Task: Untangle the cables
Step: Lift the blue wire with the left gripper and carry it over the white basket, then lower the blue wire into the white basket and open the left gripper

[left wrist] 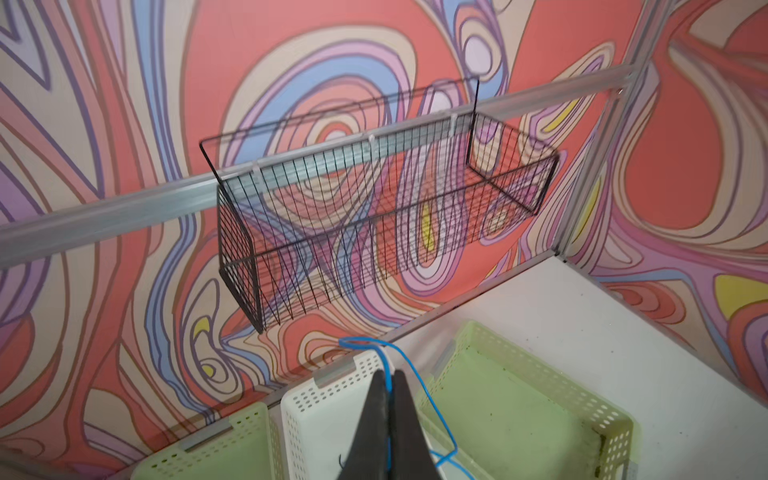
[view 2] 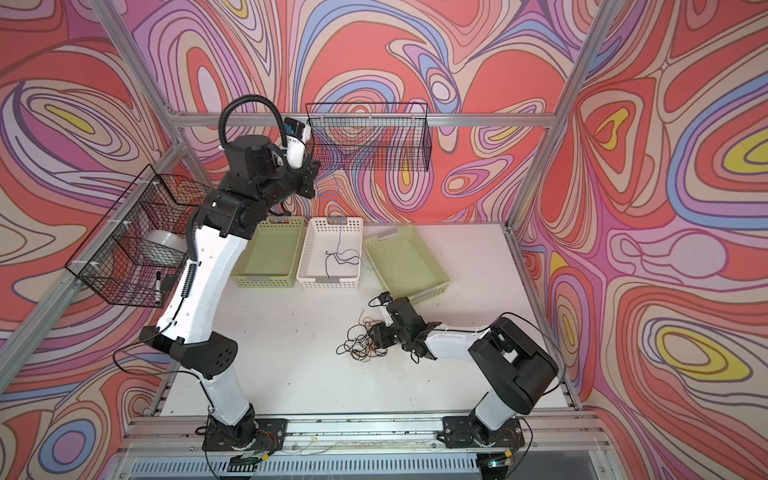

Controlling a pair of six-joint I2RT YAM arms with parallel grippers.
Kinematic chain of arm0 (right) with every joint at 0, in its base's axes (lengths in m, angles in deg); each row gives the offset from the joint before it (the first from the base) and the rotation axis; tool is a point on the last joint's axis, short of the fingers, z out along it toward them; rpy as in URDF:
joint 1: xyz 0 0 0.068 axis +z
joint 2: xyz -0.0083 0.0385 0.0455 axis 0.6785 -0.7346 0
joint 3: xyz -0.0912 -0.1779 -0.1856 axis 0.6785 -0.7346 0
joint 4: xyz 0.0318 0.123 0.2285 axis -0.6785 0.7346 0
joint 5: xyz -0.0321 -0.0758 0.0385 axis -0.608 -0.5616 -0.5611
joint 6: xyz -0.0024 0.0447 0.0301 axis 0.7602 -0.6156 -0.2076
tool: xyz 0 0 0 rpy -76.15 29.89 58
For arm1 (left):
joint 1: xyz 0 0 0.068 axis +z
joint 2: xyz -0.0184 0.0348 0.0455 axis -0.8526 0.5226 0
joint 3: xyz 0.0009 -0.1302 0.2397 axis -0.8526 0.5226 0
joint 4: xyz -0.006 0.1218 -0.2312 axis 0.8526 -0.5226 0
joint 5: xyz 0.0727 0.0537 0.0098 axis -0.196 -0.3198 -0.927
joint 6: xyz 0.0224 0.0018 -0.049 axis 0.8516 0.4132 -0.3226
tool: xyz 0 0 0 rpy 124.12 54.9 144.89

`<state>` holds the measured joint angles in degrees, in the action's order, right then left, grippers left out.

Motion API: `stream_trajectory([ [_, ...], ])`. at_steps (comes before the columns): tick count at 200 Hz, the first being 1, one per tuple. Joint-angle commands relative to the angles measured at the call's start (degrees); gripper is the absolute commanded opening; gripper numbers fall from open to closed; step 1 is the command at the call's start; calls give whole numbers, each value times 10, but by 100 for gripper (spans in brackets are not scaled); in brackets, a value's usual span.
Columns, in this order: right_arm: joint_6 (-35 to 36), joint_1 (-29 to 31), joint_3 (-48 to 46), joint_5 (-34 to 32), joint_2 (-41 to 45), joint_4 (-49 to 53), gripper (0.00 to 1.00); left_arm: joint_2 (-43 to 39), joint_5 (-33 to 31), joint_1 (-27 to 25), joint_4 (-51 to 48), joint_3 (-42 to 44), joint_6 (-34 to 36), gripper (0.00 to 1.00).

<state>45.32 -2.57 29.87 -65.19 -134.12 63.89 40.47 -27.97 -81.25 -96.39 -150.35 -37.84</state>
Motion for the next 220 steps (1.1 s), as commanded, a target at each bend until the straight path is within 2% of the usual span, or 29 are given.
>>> stream_trajectory([
  [1,7,-1,-1,-8,41,37,60,16,-6,20,38,40,0,0],
  [40,7,-1,-8,-33,89,66,60,17,3,25,70,74,-20,0],
  [79,8,-1,-5,-42,91,77,60,31,5,28,43,-2,-20,0],
  [108,10,-1,6,-40,84,77,60,38,1,36,34,-2,-17,0],
  [169,22,-1,25,-52,107,110,59,72,16,45,79,128,-50,0],
  [202,16,-1,26,-70,140,137,57,92,18,49,144,231,-62,0],
  [220,15,-1,37,-75,151,153,54,127,26,52,129,237,-74,0],
])
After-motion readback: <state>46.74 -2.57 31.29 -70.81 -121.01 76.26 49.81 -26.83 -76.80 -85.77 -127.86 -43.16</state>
